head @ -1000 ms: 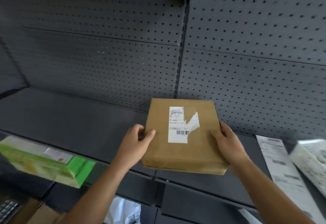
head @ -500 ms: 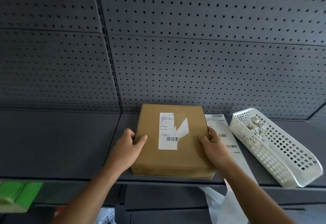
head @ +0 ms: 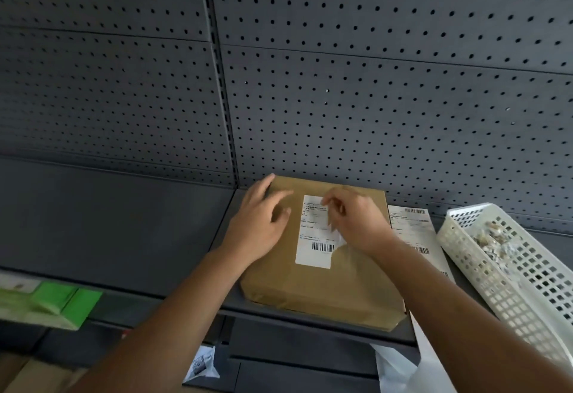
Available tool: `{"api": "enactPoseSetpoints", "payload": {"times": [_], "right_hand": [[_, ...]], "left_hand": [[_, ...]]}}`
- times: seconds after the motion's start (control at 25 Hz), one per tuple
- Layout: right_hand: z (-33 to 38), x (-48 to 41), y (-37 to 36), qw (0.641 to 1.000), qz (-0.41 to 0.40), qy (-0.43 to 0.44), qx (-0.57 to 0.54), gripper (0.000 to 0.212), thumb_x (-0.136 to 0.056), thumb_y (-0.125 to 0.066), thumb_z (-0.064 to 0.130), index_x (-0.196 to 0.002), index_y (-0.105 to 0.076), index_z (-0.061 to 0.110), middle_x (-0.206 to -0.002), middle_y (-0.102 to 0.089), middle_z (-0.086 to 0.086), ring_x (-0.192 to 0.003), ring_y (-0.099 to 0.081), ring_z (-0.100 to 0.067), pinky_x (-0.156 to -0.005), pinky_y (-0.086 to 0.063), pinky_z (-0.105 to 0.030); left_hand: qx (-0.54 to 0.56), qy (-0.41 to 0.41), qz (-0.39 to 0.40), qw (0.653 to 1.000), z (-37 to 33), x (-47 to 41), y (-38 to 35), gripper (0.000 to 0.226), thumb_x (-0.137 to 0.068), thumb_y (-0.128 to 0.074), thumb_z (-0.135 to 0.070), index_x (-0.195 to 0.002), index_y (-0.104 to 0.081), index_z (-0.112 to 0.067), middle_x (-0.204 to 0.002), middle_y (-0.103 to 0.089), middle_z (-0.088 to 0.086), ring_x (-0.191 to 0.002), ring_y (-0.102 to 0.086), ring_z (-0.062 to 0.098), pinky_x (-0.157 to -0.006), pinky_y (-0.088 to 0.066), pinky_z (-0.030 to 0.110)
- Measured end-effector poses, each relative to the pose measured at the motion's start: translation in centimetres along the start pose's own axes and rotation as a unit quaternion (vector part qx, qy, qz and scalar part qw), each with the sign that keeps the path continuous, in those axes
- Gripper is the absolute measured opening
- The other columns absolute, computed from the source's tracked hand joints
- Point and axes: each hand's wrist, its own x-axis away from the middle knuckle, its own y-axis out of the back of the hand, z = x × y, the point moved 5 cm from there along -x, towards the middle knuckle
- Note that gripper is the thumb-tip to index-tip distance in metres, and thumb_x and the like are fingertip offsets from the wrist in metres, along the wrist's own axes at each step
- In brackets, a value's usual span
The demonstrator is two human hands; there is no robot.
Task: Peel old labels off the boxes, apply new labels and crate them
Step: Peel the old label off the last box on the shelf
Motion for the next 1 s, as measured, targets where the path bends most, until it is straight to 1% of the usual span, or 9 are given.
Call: {"api": "enactPoseSetpoints", "payload": {"times": [0.12,0.24,0.32,0.52,0.68,0.76,0.84,0.92,1.0], "right_hand": [[0.7,-3.0,-1.7,0.998,0.049,-0.009,0.045,0.026,-0.096,-0.045,0.017,-0.098,-0.069,0.028,-0.094,-0.063,0.014,-0.064,-0.055,-0.005,-0.065,-0.048,-0.028],[0.7,-4.1,-2.3,0.993,0.064,-0.027,0.098,0.030,-0.097,-0.041,0.021,-0.099,-0.067,0.034,-0.075,-0.061,0.016,-0.058,-0.055,-0.009,-0.067,-0.051,-0.030],[0.7,-4.5,-2.4,0.991,0.064,-0.034,0.112,0.030,-0.098,-0.039,0.023,-0.099,-0.066,0.036,-0.075,-0.064,0.012,-0.056,-0.057,-0.010,-0.067,-0.053,-0.032],[0.8,-4.8,-2.9,0.989,0.072,-0.031,0.122,0.031,-0.100,-0.036,0.022,-0.097,-0.065,0.033,-0.079,-0.067,0.006,-0.053,-0.058,-0.008,-0.065,-0.054,-0.034],[0.4,-4.9,-2.6,0.991,0.061,-0.035,0.113,0.029,-0.098,-0.037,0.020,-0.088,-0.062,0.030,-0.068,-0.063,0.006,-0.052,-0.057,-0.008,-0.064,-0.054,-0.034],[0.2,-4.9,-2.4,0.994,0.052,-0.047,0.086,0.027,-0.100,-0.038,0.022,-0.090,-0.061,0.033,-0.062,-0.061,0.008,-0.049,-0.057,-0.005,-0.061,-0.052,-0.030],[0.4,-5.0,-2.6,0.992,0.068,-0.038,0.099,0.027,-0.101,-0.039,0.024,-0.094,-0.063,0.035,-0.063,-0.060,0.012,-0.050,-0.056,-0.002,-0.061,-0.050,-0.028],[0.6,-5.1,-2.8,0.989,0.084,-0.032,0.117,0.027,-0.098,-0.039,0.022,-0.090,-0.063,0.031,-0.064,-0.059,0.012,-0.053,-0.055,-0.003,-0.063,-0.048,-0.028],[0.4,-5.1,-2.6,0.991,0.087,-0.043,0.090,0.026,-0.095,-0.041,0.020,-0.086,-0.063,0.031,-0.066,-0.062,0.011,-0.053,-0.055,-0.005,-0.061,-0.044,-0.027]], "left_hand": [[-0.017,-0.002,0.023,1.000,0.0,-0.8,-1.1,0.037,-0.104,-0.046,-0.039,-0.141,-0.051,-0.039,-0.163,-0.022,-0.015,-0.152,-0.009,0.007,-0.117,-0.033,0.047],[-0.010,0.001,0.014,1.000,0.4,-0.7,-1.6,0.037,-0.105,-0.045,-0.037,-0.141,-0.051,-0.037,-0.161,-0.028,-0.015,-0.152,-0.011,0.005,-0.119,-0.029,0.042],[-0.006,0.002,0.013,1.000,0.5,-0.7,-1.7,0.035,-0.105,-0.045,-0.037,-0.139,-0.053,-0.037,-0.161,-0.028,-0.016,-0.151,-0.009,0.002,-0.116,-0.029,0.040],[-0.009,0.013,0.028,0.999,0.8,-0.6,-1.9,0.033,-0.105,-0.043,-0.039,-0.136,-0.053,-0.039,-0.162,-0.024,-0.019,-0.151,-0.005,0.000,-0.112,-0.035,0.043],[-0.011,0.018,0.037,0.999,0.6,-0.7,-1.9,0.033,-0.105,-0.042,-0.040,-0.136,-0.052,-0.040,-0.162,-0.022,-0.020,-0.151,-0.004,0.000,-0.110,-0.037,0.047],[-0.014,0.018,0.042,0.999,0.6,-0.8,-1.8,0.033,-0.105,-0.042,-0.041,-0.136,-0.052,-0.040,-0.162,-0.022,-0.020,-0.151,-0.003,0.001,-0.110,-0.038,0.048],[-0.015,0.023,0.045,0.999,0.7,-0.7,-1.8,0.033,-0.105,-0.042,-0.041,-0.136,-0.052,-0.040,-0.163,-0.021,-0.020,-0.151,-0.003,0.001,-0.109,-0.039,0.050],[-0.018,0.027,0.049,0.998,0.8,-0.7,-1.7,0.033,-0.105,-0.041,-0.041,-0.136,-0.051,-0.040,-0.163,-0.020,-0.021,-0.152,-0.003,0.001,-0.109,-0.039,0.051],[-0.017,0.025,0.050,0.998,0.7,-0.7,-1.7,0.033,-0.105,-0.041,-0.041,-0.136,-0.051,-0.041,-0.163,-0.020,-0.021,-0.151,-0.003,0.001,-0.109,-0.039,0.050]]}}
